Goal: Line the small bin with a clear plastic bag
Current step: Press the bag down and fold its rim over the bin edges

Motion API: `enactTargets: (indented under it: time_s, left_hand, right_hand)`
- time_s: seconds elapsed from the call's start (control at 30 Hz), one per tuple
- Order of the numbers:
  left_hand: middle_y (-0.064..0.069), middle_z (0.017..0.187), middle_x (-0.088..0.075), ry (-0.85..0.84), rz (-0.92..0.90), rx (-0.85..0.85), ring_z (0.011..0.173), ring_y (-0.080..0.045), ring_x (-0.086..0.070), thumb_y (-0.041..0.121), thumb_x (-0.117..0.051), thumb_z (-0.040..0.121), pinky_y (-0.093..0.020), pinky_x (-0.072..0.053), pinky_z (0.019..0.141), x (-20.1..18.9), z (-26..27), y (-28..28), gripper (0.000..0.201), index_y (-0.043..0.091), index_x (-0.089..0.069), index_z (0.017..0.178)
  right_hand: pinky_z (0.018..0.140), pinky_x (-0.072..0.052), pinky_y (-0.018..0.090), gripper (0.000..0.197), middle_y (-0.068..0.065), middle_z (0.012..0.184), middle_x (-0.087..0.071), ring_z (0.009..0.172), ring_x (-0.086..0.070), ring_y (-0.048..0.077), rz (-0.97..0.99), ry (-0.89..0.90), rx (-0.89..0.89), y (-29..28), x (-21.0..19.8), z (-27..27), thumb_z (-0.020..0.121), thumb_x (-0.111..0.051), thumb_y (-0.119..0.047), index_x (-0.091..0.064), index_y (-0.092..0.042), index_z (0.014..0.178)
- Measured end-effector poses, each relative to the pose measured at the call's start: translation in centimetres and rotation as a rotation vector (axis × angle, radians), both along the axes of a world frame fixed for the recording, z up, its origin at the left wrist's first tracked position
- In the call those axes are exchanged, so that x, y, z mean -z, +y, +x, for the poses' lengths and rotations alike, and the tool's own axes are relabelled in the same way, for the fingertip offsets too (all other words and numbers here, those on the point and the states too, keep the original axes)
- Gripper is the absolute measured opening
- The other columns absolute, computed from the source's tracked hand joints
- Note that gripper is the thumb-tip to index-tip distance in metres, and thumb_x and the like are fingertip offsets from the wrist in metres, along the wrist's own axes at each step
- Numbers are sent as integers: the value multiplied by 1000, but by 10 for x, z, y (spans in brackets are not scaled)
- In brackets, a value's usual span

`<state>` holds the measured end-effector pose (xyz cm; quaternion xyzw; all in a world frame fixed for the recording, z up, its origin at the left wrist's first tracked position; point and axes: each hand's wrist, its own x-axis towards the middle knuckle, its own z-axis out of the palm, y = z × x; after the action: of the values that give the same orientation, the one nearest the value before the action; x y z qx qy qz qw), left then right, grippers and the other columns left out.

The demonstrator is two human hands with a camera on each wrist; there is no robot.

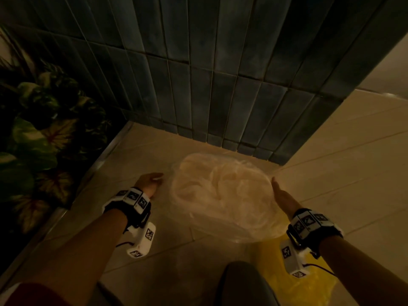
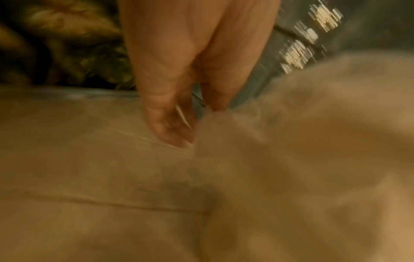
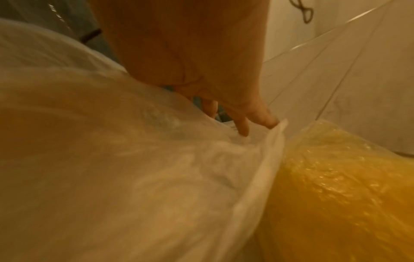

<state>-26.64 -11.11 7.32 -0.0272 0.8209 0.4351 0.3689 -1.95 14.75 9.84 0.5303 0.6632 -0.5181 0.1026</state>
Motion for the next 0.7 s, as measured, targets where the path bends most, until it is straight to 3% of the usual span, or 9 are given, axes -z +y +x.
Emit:
enactTargets:
  time_s: [0.03,0.13,0.23,0.33,0.4,0.47,0.53,0.6,0.7]
  left_hand:
    - [-16,132,-57,4,-20,40,115,-35,-56,12,-55,92,-37,-46,95,-2,2,-2,38,11,-55,129]
    - [-7,128,-53,71,23,84,113,-26,-52,12,-55,92,-29,-39,93,-13,-1,-3,40,11,-49,132]
    - [-7,137,-49,299,111,72,124,-22,-46,17,-54,92,-25,-33,100,-33,-2,3,42,13,-49,134]
    - [-1,142,-42,440,217,337,132,-17,-39,49,-60,81,-34,-33,111,-46,11,10,52,39,-47,130]
    - [1,147,-32,583,69,685,136,-16,-27,55,-59,81,-40,-28,115,-53,28,15,56,43,-43,133]
    - [3,154,-17,700,-165,922,141,-22,-18,54,-57,83,-46,-27,114,-52,40,18,60,42,-38,138]
    - [8,158,-4,685,-337,1011,144,-28,-9,54,-55,83,-52,-26,113,-47,43,20,64,45,-30,142]
    - [10,159,4,656,-375,1019,146,-32,-2,53,-56,83,-55,-22,114,-44,43,20,70,45,-24,144]
    - [5,159,15,671,-302,962,148,-29,1,46,-64,80,-54,-23,115,-42,45,21,83,43,-14,147]
  right_hand:
    - [112,-25,40,79,17,145,-42,133,-40,32,25,-5,2,1,4,5,89,-17,-64,-44,-7,137]
    - [110,-34,44,82,8,144,-46,128,-45,26,96,141,-9,4,9,19,78,-28,-75,-45,-20,136]
    - [109,-33,39,55,-2,149,-34,131,-37,16,275,328,-84,-14,-8,22,90,-40,-52,-32,-31,140]
    - [114,-18,37,59,-15,154,-15,139,-14,8,472,422,-325,-31,-19,23,88,-50,-46,-24,-44,141]
    - [117,-7,37,60,-20,151,-5,141,2,7,593,308,-571,-35,-17,25,88,-53,-43,-22,-47,140]
    - [119,-9,49,57,-20,153,4,145,12,22,652,85,-741,-35,-13,27,89,-51,-44,-26,-42,141]
    - [117,-13,54,57,-19,155,11,145,15,30,641,-75,-780,-33,-16,28,90,-50,-45,-30,-38,142]
    - [116,-9,53,57,-14,158,12,145,16,30,662,-174,-830,-32,-25,24,89,-49,-47,-29,-40,142]
    - [118,-11,47,54,-2,159,-6,147,1,28,794,-122,-916,-32,-49,4,90,-48,-45,-33,-35,141]
